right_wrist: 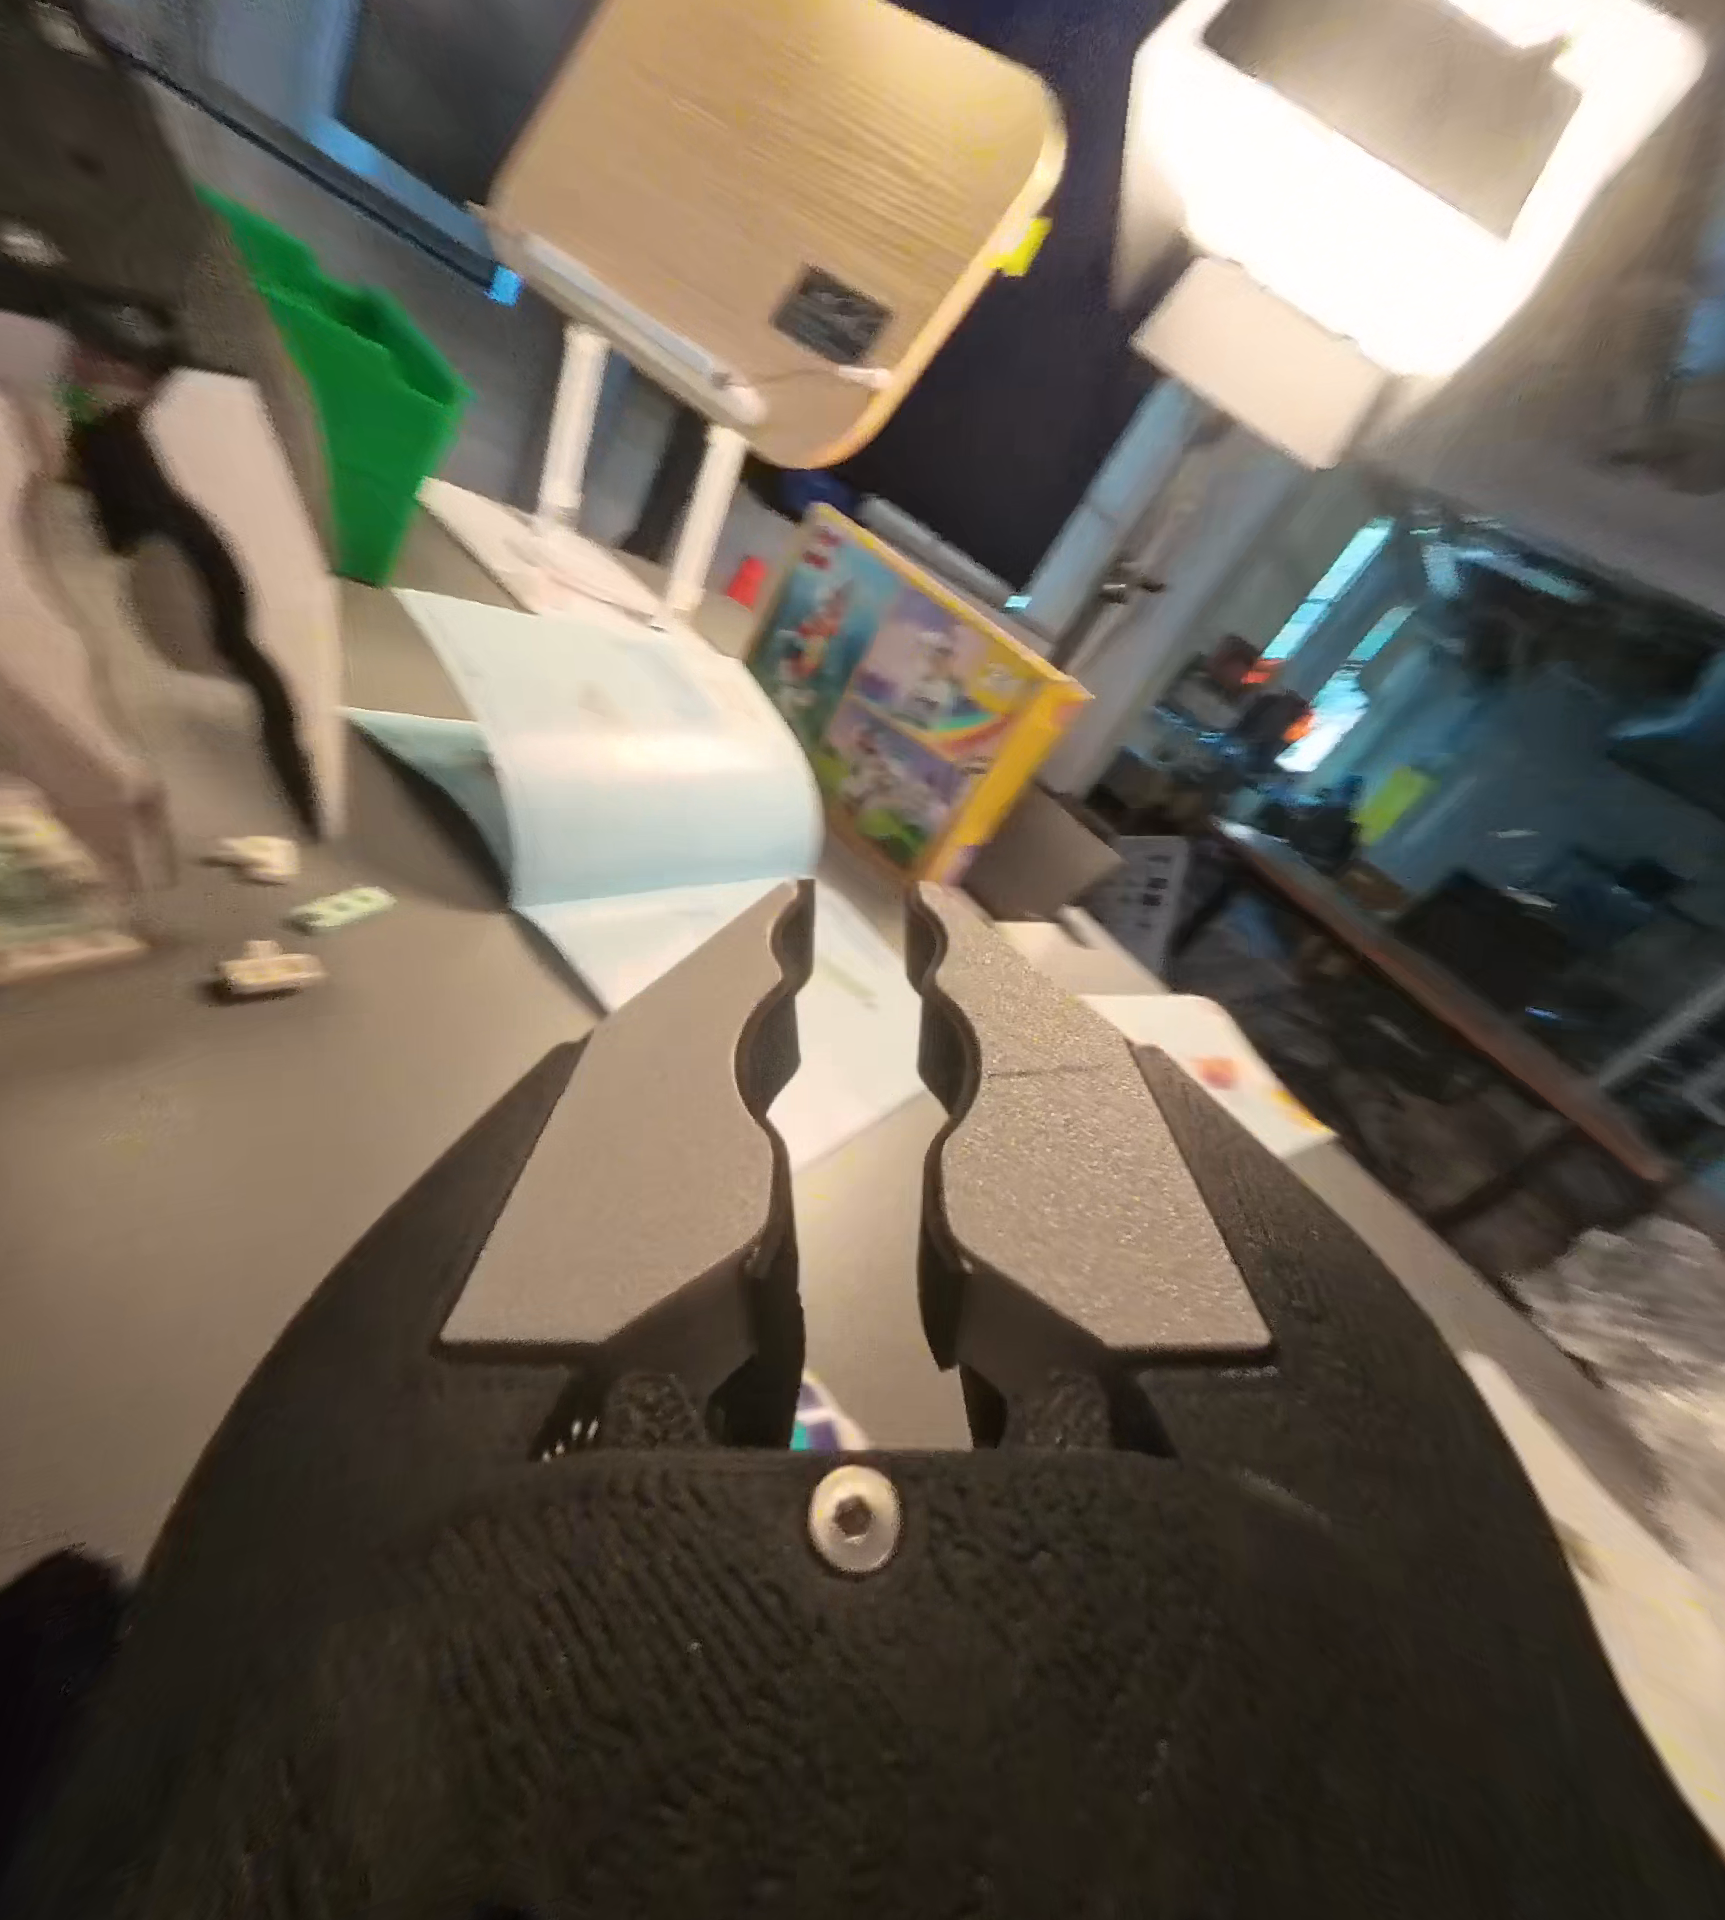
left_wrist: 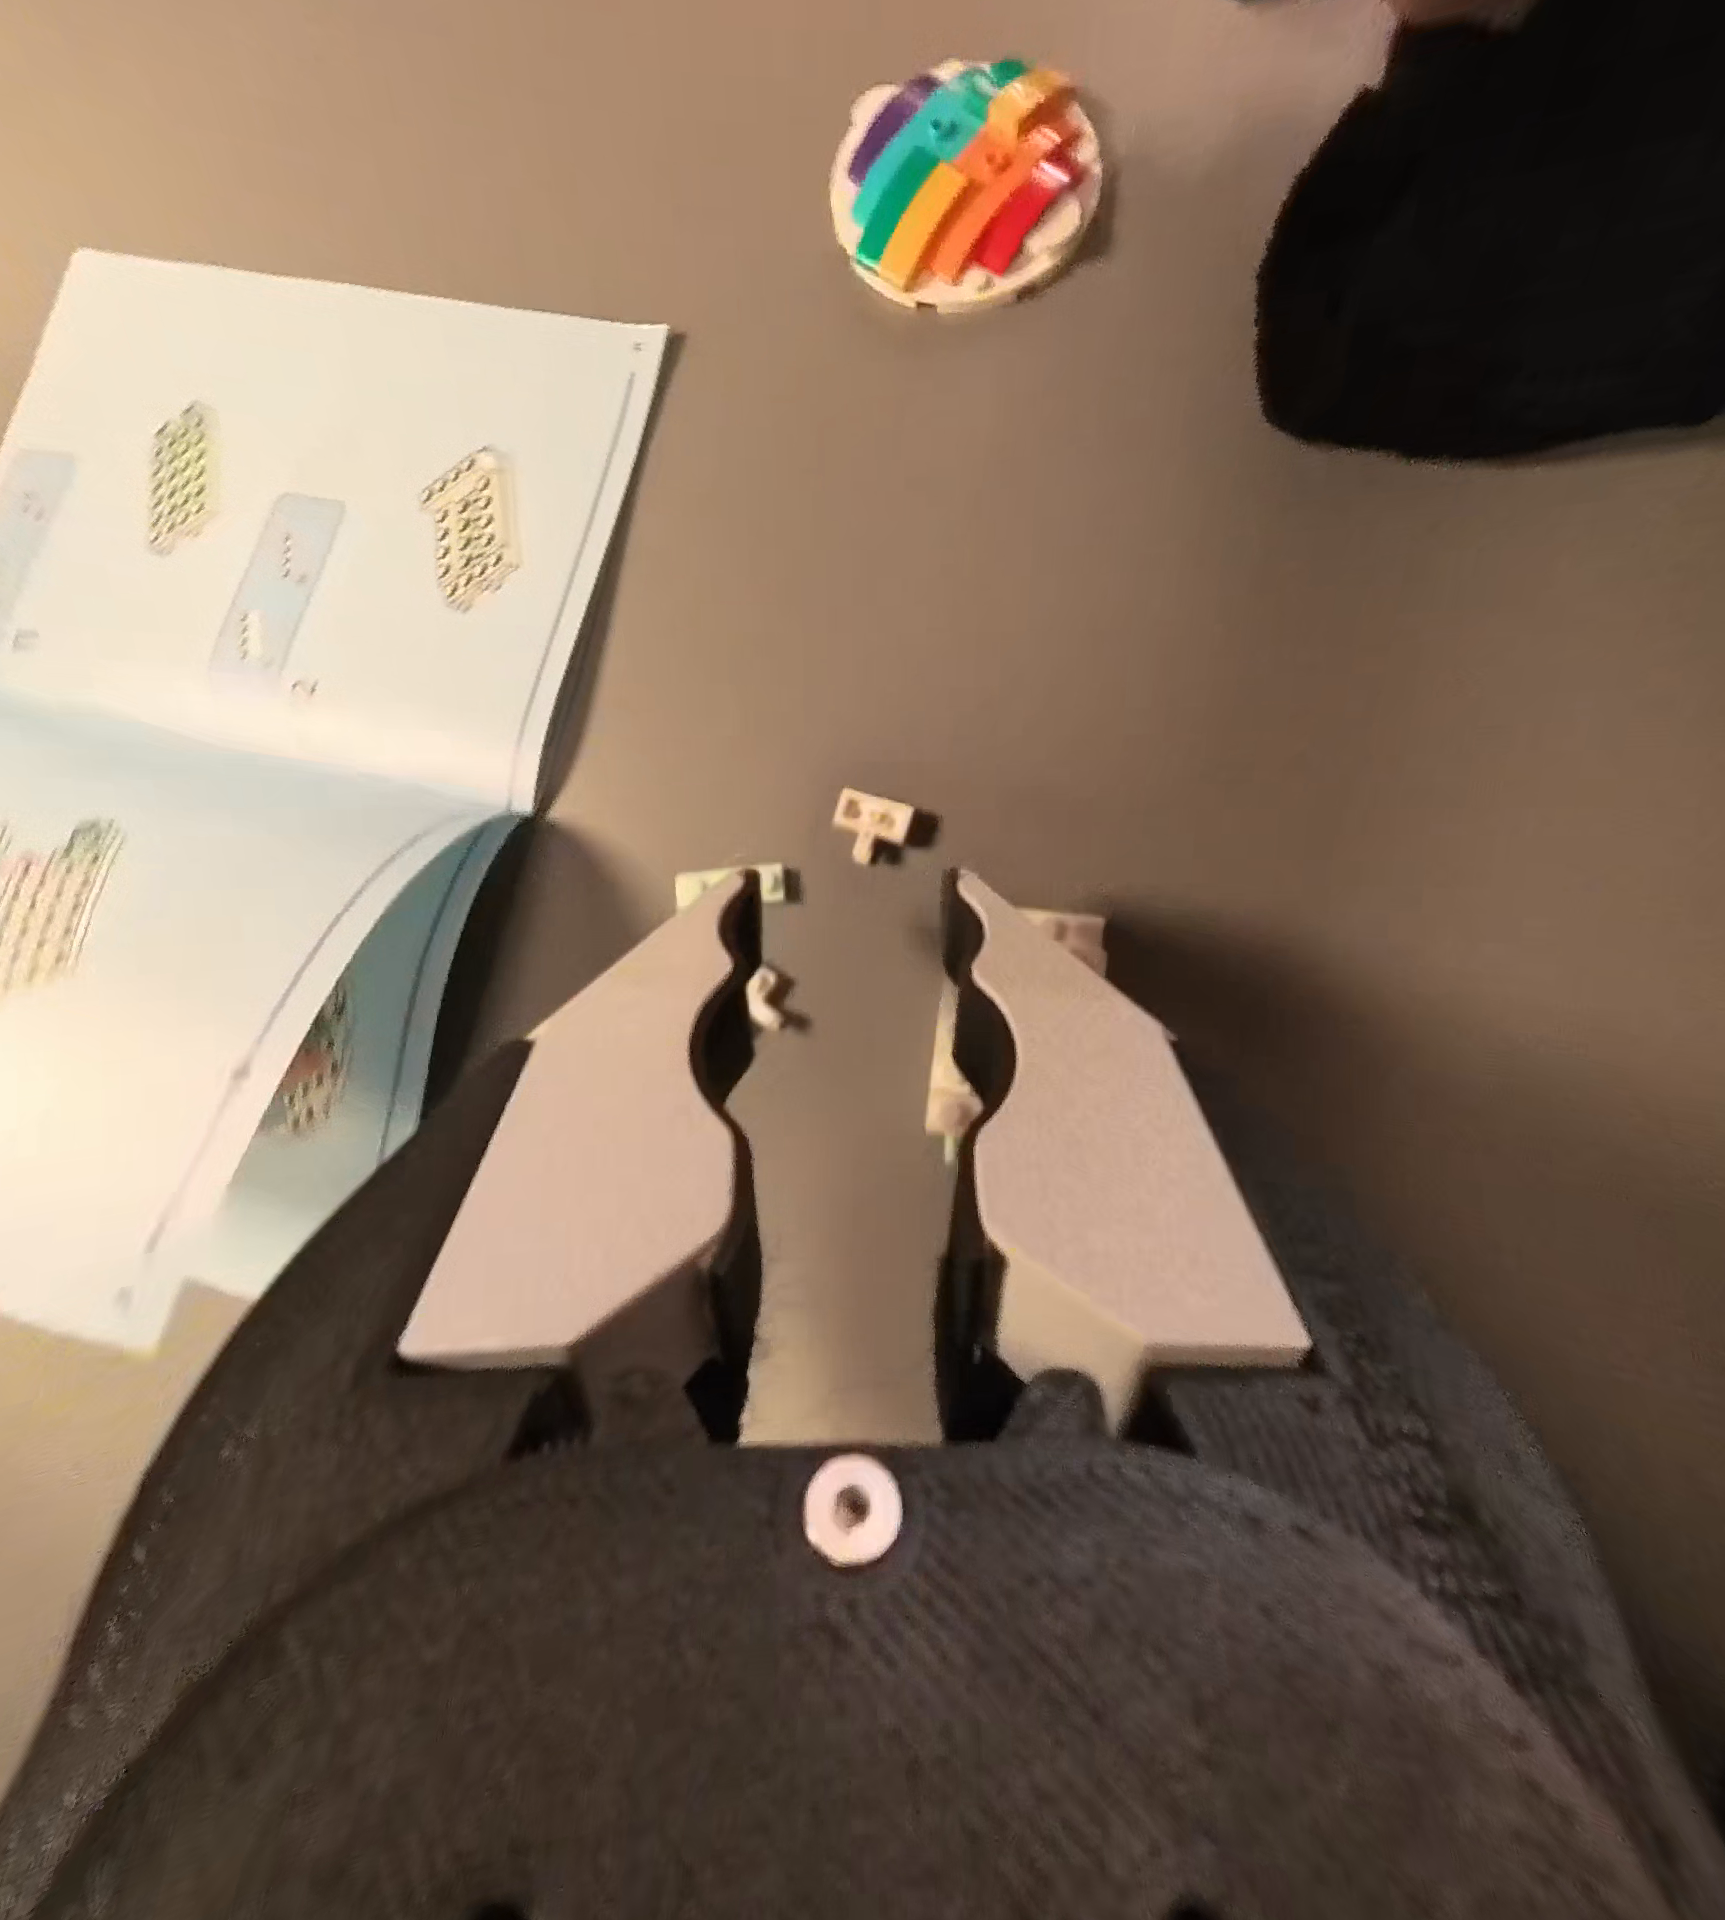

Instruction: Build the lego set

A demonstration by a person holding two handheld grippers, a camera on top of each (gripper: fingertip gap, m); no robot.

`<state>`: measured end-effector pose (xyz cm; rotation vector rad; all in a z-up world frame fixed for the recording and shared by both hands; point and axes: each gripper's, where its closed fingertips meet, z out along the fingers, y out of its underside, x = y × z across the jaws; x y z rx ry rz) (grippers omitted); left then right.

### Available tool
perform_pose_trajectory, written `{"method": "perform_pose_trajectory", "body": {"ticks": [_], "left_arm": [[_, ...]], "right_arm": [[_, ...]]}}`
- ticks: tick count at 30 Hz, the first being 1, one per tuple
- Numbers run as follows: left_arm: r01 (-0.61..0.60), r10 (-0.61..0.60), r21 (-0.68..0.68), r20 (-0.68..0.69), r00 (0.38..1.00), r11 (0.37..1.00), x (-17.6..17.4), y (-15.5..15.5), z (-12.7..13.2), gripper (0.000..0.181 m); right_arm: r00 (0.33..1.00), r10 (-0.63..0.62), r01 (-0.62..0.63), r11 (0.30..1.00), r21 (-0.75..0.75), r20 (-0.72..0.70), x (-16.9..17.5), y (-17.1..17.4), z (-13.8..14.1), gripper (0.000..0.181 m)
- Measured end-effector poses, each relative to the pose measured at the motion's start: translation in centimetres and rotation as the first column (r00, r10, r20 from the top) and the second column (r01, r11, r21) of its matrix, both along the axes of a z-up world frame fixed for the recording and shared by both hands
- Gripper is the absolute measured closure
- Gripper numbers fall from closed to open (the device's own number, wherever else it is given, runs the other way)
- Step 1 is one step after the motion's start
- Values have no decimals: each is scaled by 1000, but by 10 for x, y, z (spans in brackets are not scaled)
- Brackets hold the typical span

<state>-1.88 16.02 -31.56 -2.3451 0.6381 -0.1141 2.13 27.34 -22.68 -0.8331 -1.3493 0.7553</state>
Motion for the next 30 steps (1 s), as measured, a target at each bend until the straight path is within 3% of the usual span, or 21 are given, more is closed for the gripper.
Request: {"method": "perform_pose_trajectory", "body": {"ticks": [1, 5, 8, 11, 16, 19, 23, 27, 30], "left_arm": [[-30, 30, 4, 30, 999, 1000, -4, -5, 3, 145], [-123, 122, 4, 148, 981, 992, -13, -24, 6, 128], [-170, 159, 39, 201, 967, 985, -17, -31, 6, 127], [-198, 182, 54, 219, 959, 979, -24, -28, 5, 128], [-220, 194, 79, 253, 948, 972, -30, -24, 12, 127], [-221, 188, 102, 259, 947, 970, -27, -29, 15, 124], [-199, 171, 86, 259, 951, 976, -19, -39, 7, 117], [-185, 159, 74, 271, 950, 980, -12, -46, 1, 117], [-155, 132, 67, 270, 954, 986, -8, -49, -1, 115]], "right_arm": [[997, 72, -71, 997, -31, 42, -3, -12, -5, 164], [886, 381, -323, 916, -240, 263, -12, -69, -39, 160], [771, 487, -367, 867, -339, 411, -15, -95, -68, 155], [717, 474, -330, 876, -351, 511, -21, -99, -85, 155], [711, 369, -71, 885, -461, 599, -49, -92, -95, 162], [680, 353, -10, 881, -473, 642, -59, -101, -97, 161], [619, 314, 30, 906, -422, 719, -67, -103, -108, 160], [620, 232, 36, 946, -322, 749, -71, -87, -108, 165], [616, 319, -54, 929, -365, 720, -61, -90, -97, 159]]}}
